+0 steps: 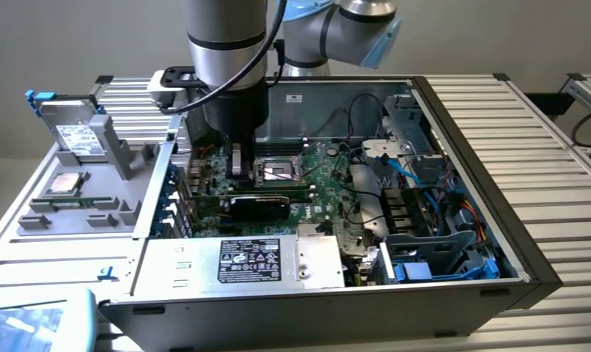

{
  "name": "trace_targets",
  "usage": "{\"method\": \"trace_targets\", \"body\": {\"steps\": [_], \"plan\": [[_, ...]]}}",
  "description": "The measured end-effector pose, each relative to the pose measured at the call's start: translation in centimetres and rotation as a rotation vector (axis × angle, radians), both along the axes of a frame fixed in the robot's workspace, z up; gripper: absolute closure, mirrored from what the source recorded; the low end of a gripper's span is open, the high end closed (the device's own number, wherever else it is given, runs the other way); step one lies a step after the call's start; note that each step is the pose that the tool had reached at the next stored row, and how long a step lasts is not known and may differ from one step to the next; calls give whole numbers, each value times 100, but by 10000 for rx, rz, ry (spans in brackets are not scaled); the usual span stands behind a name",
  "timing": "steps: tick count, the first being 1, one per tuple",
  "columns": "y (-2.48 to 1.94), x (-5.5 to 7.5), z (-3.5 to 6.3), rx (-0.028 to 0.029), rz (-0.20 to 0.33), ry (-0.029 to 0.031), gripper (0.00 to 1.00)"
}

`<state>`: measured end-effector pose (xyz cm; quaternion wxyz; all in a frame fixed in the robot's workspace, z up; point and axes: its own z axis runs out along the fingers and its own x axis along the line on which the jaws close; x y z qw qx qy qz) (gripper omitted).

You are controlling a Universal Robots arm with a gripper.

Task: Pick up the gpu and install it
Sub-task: 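Press down on the gpu until it lock into place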

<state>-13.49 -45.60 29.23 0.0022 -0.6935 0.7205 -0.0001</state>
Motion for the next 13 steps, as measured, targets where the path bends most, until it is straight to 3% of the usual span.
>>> {"method": "trace_targets", "body": {"steps": [7,13], "plan": [[0,-93,6,-2,0,-1,88],[0,-95,6,-1,0,-1,88]]}}
